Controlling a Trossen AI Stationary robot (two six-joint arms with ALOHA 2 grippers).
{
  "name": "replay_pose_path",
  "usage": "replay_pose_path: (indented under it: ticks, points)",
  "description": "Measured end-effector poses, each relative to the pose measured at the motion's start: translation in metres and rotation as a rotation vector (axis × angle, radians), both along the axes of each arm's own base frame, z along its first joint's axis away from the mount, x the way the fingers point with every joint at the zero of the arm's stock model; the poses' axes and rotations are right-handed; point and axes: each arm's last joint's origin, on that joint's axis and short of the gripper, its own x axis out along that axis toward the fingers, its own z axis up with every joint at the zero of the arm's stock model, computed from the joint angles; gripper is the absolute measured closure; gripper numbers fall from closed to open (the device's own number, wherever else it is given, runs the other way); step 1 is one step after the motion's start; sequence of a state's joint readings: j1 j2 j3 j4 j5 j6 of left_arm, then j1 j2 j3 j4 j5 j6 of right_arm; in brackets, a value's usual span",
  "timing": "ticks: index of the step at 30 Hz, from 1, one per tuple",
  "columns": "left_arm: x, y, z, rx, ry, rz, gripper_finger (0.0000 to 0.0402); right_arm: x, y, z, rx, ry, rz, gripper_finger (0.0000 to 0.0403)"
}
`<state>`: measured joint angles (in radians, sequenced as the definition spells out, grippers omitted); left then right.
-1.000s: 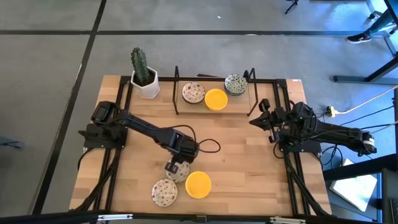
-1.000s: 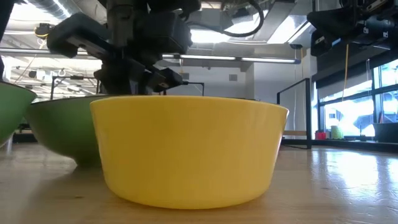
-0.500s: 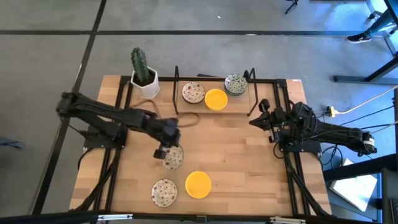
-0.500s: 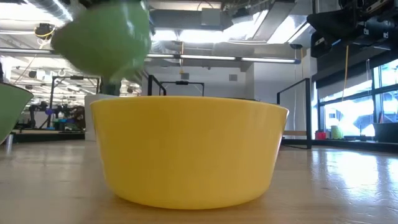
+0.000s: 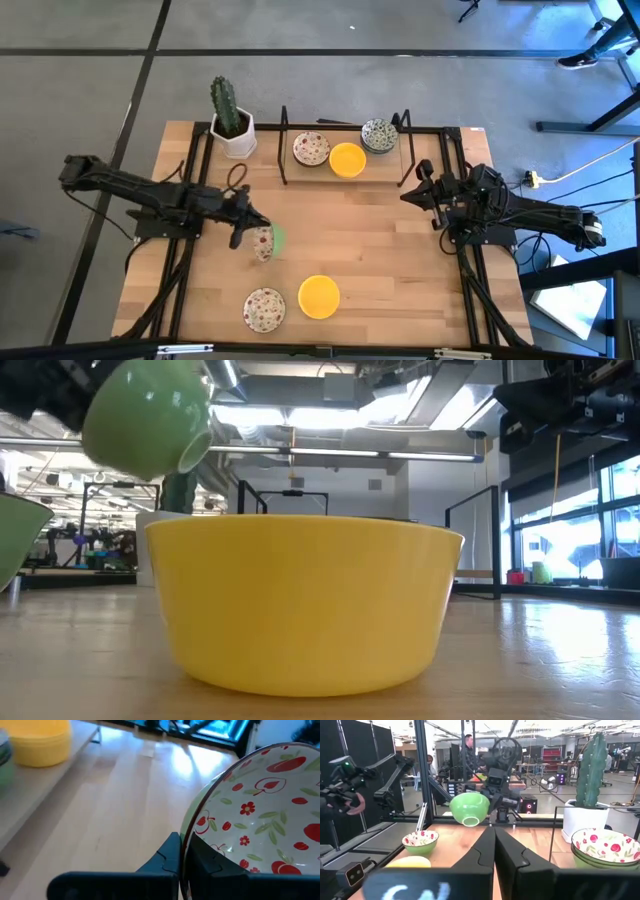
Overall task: Pick & Place Mini bowls
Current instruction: Stack the red green bowl on top of the red green bowl on the shelf
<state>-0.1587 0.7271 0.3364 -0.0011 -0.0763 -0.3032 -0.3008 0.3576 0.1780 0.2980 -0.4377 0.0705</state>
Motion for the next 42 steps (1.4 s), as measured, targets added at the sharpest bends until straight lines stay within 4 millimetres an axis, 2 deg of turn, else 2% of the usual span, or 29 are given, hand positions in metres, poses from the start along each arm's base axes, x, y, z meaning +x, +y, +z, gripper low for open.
replay_pose_path:
  ticks: [3, 6, 10, 16, 38, 42]
  points:
    - [-0.01, 0.0, -0.018, -0.007, -0.05, 0.023, 0.0395, 0.0, 0.0, -0.001, -0.005, 0.009, -0.001, 0.0398]
    - [-0.016, 0.0, -0.026, -0.016, -0.122, 0.033, 0.0395, 0.0, 0.0, -0.002, -0.013, 0.014, -0.002, 0.0398]
    - [-0.023, 0.001, -0.046, 0.031, -0.118, 0.025, 0.0395, 0.0, 0.0, -0.002, -0.014, 0.016, -0.002, 0.0398]
    - [-0.028, 0.007, -0.057, 0.023, -0.196, 0.059, 0.0395, 0.0, 0.0, -0.002, -0.015, 0.016, -0.002, 0.0398]
    - [-0.028, 0.01, -0.054, 0.053, -0.227, 0.07, 0.0394, 0.0, 0.0, -0.002, -0.014, 0.016, -0.002, 0.0398]
    - [-0.026, 0.012, -0.046, 0.068, -0.308, 0.082, 0.0394, 0.0, 0.0, 0.0, -0.02, 0.001, -0.002, 0.0398]
